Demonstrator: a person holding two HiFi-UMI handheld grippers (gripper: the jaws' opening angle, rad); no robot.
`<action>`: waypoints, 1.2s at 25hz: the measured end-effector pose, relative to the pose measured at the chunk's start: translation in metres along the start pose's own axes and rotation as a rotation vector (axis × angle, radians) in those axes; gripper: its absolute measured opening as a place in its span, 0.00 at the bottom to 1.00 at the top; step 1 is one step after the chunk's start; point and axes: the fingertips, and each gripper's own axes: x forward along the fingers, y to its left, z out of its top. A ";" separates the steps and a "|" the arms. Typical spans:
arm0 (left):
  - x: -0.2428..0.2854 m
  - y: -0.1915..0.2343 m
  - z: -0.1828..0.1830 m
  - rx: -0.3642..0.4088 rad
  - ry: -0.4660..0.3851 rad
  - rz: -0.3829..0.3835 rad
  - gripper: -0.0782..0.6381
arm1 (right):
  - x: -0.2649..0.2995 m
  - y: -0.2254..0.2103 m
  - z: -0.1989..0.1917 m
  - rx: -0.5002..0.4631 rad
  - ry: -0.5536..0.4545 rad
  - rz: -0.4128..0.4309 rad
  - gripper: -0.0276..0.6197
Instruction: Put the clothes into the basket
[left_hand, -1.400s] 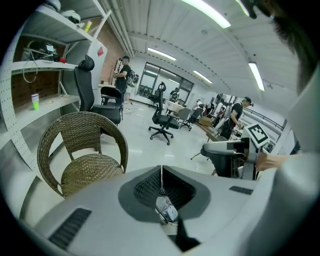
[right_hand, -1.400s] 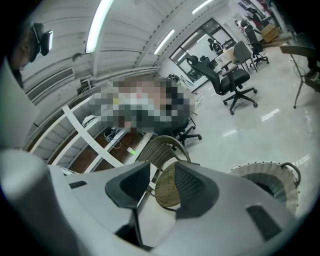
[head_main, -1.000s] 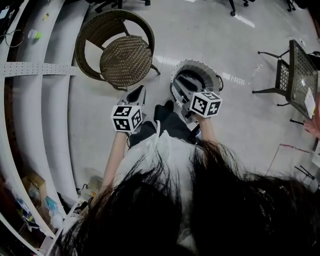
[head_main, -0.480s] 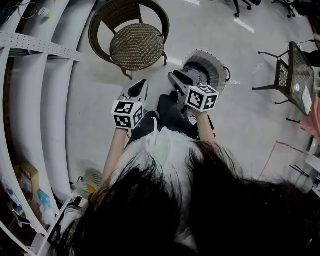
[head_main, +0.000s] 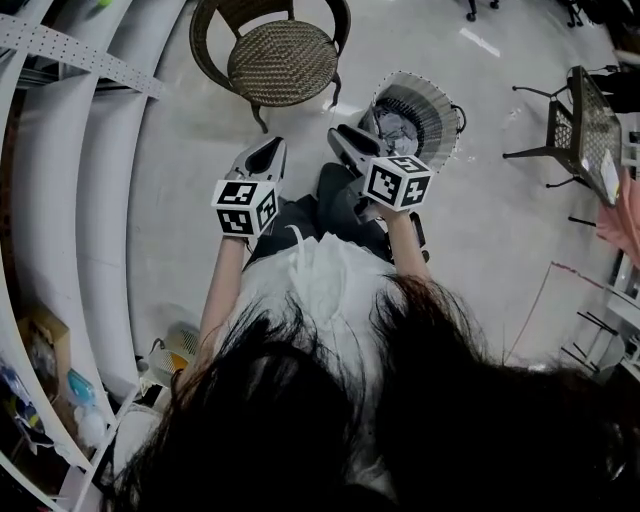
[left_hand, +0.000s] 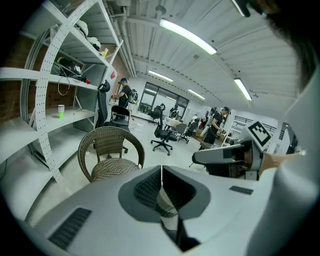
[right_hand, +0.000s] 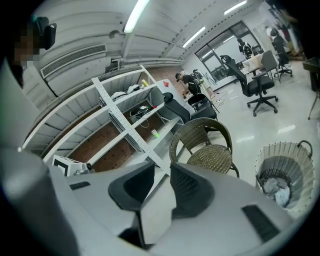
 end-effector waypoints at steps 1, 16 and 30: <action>-0.005 0.000 -0.001 0.003 -0.005 -0.001 0.14 | -0.002 0.006 -0.005 -0.003 -0.002 0.000 0.21; -0.058 -0.008 -0.024 0.012 -0.044 0.004 0.14 | -0.025 0.062 -0.048 -0.056 0.023 0.042 0.15; -0.076 -0.005 -0.020 0.018 -0.080 0.054 0.14 | -0.016 0.083 -0.056 -0.127 0.075 0.115 0.15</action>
